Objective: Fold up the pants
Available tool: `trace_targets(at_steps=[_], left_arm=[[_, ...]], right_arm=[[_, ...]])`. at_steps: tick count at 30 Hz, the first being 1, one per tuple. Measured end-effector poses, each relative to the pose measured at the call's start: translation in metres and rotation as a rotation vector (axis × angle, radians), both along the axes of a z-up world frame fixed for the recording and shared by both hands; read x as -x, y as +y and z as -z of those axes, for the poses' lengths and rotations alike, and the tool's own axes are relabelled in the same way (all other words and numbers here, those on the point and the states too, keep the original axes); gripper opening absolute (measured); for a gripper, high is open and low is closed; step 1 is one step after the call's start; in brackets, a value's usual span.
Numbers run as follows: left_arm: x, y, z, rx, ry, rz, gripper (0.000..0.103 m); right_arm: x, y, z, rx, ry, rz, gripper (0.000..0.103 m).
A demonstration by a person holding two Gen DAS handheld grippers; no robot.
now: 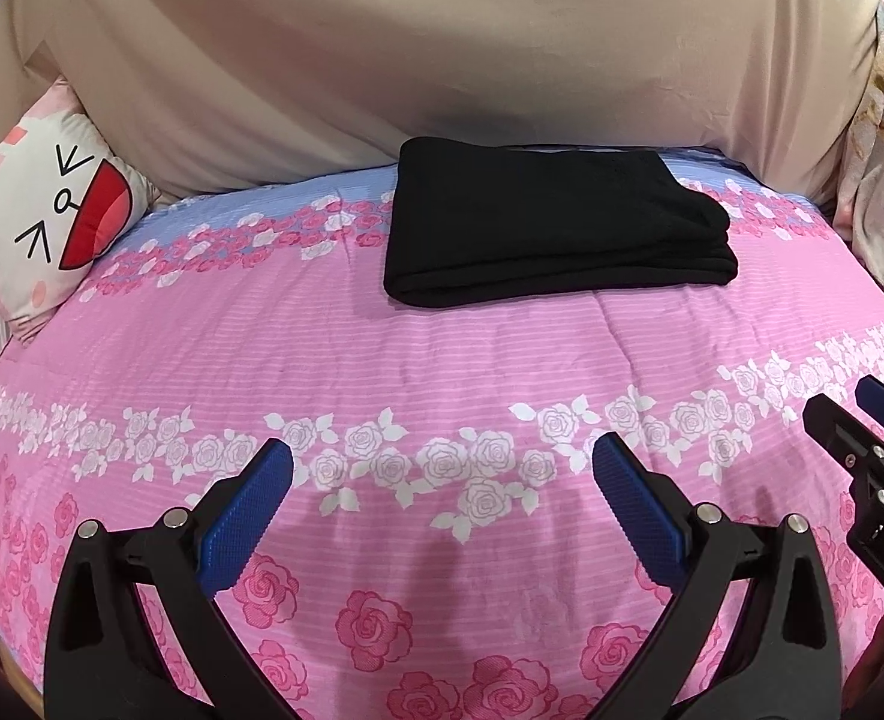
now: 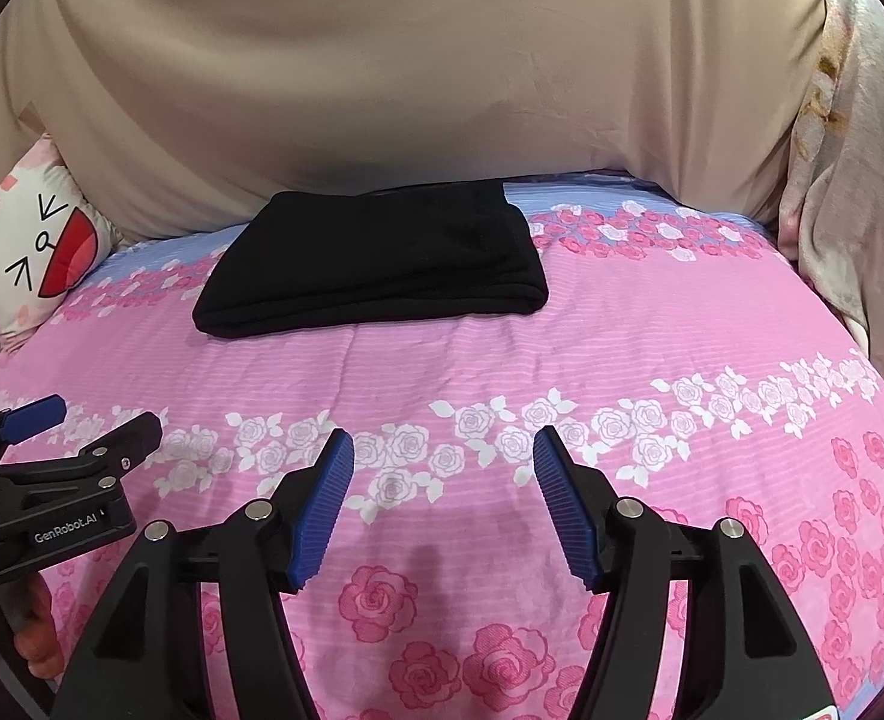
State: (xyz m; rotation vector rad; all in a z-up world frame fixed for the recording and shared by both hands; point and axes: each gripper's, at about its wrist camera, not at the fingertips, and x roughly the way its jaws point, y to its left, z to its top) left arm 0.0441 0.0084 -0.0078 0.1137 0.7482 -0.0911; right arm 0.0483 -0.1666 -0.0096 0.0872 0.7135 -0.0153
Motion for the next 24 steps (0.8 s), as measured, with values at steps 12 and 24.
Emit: trace_targets(at_steps=[12,24], left_arm=[[0.0006,-0.0056,0.0028,-0.015,0.005,0.002,0.098],[0.0014,-0.0043,0.0048,0.000,0.008,0.006,0.098]], right_arm=[[0.0008,0.0003,0.0036,0.002,0.010,0.004,0.064],[-0.0001,0.0008,0.0049,0.004,0.014,0.016,0.065]])
